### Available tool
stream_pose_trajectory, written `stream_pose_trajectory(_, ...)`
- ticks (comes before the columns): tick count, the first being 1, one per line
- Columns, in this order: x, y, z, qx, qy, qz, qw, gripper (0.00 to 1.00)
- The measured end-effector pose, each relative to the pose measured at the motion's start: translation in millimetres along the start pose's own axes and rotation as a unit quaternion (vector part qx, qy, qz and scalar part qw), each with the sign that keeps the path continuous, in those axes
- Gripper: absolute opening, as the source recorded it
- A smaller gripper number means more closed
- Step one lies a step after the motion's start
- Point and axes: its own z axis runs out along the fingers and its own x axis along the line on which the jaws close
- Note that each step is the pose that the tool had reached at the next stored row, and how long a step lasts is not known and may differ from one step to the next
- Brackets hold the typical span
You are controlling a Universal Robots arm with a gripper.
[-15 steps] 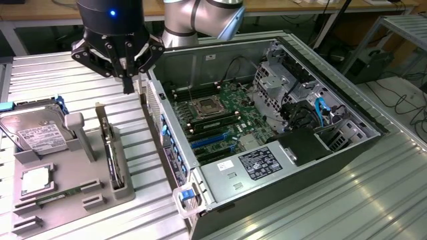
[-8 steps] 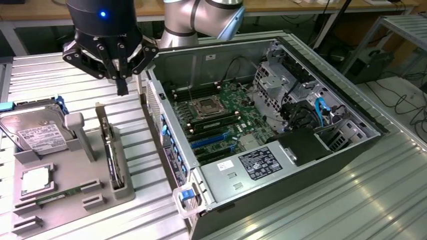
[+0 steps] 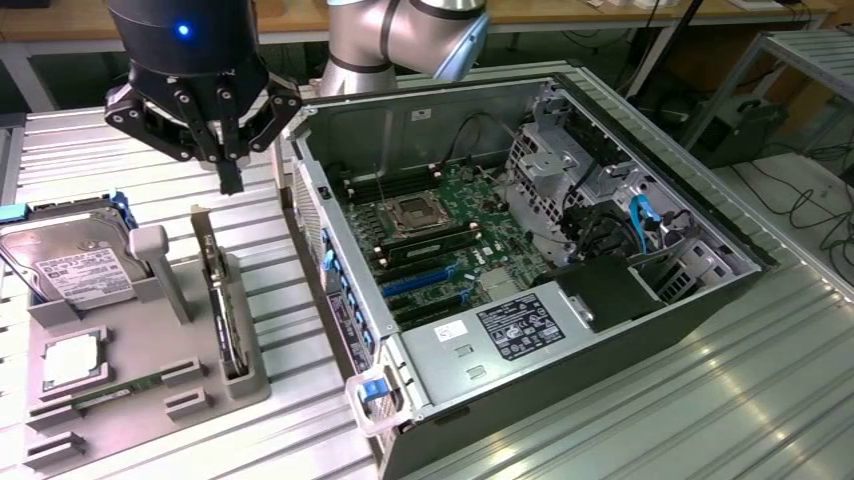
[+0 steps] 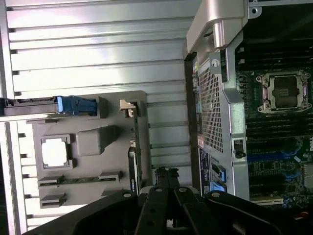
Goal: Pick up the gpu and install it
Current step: 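Reach for the gpu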
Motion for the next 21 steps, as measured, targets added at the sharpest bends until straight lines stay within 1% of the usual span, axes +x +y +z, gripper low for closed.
stream_pose_trajectory(6,10.3,-0.8,-0.3,-0.0001,0.0002,-0.005,1.0000,0.11)
stream_pose_trajectory(15,20.2,-1.8,-0.5,-0.0002,0.0004,-0.009,1.0000,0.11)
stream_pose_trajectory(21,28.6,-2.7,-0.8,-0.0003,0.0006,-0.013,0.9999,0.11)
